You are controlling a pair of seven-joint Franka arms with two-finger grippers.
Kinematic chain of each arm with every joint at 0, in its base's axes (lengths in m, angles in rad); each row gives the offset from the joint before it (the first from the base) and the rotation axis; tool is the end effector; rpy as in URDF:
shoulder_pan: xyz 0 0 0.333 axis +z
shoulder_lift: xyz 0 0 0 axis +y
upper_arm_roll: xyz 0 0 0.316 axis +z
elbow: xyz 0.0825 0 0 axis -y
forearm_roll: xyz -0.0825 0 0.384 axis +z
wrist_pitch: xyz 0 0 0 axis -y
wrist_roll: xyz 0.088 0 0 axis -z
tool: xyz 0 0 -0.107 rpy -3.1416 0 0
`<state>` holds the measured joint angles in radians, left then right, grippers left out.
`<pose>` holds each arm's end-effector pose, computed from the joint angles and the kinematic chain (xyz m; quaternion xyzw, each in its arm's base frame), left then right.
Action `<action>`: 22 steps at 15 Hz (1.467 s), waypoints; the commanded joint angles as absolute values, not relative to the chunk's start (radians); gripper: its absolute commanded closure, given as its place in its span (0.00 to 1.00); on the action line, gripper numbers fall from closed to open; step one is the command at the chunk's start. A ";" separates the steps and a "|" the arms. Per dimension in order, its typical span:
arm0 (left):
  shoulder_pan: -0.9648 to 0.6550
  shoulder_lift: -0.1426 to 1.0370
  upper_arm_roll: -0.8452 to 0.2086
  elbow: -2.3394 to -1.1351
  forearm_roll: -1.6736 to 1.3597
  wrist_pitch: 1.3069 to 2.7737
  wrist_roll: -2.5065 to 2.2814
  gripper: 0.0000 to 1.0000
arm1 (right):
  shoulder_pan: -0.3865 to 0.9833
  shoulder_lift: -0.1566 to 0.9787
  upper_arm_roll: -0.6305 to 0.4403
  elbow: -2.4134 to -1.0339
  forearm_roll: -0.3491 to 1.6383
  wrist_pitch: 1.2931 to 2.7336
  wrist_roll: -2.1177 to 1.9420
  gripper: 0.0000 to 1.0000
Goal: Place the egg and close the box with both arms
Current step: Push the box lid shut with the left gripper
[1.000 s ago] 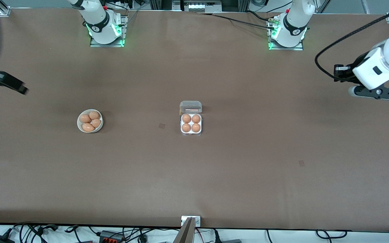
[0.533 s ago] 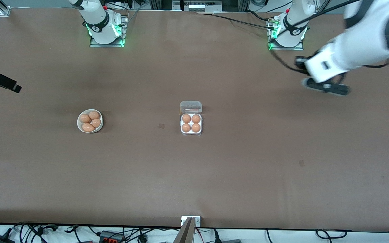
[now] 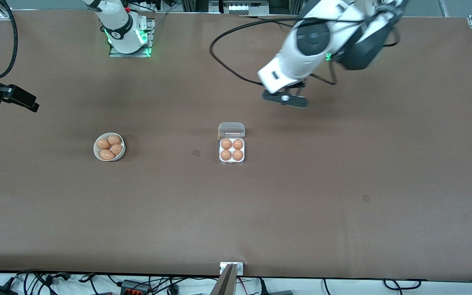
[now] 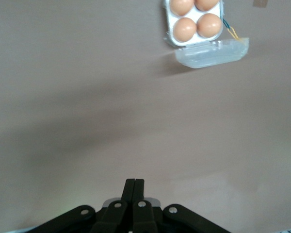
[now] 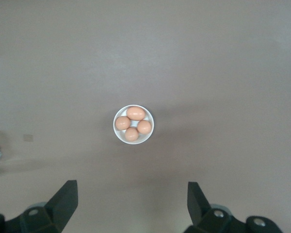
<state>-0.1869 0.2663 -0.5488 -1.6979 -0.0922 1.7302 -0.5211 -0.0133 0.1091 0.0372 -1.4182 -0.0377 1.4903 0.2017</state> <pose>0.4604 -0.3945 0.4440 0.9843 -0.0931 -0.1458 0.0346 0.5804 0.0083 0.6272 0.9956 -0.0900 -0.0165 0.0188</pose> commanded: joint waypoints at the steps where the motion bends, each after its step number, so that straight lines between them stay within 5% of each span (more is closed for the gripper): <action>1: -0.286 0.366 -0.549 -1.681 0.003 1.811 -0.625 0.99 | -0.035 0.080 0.054 -1.425 -0.011 1.489 0.199 0.00; 13: -0.414 0.678 -0.509 -1.668 0.573 2.373 -1.017 0.99 | -0.051 0.063 0.032 -1.419 0.026 1.486 0.190 0.00; 18: -0.402 0.649 -0.509 -1.666 0.615 2.341 -1.039 0.99 | -0.052 0.060 0.032 -1.424 -0.001 1.482 0.195 0.00; 22: -0.397 0.574 -0.528 -1.669 0.604 2.082 -1.011 0.99 | -0.058 0.066 0.032 -1.422 -0.003 1.489 0.195 0.00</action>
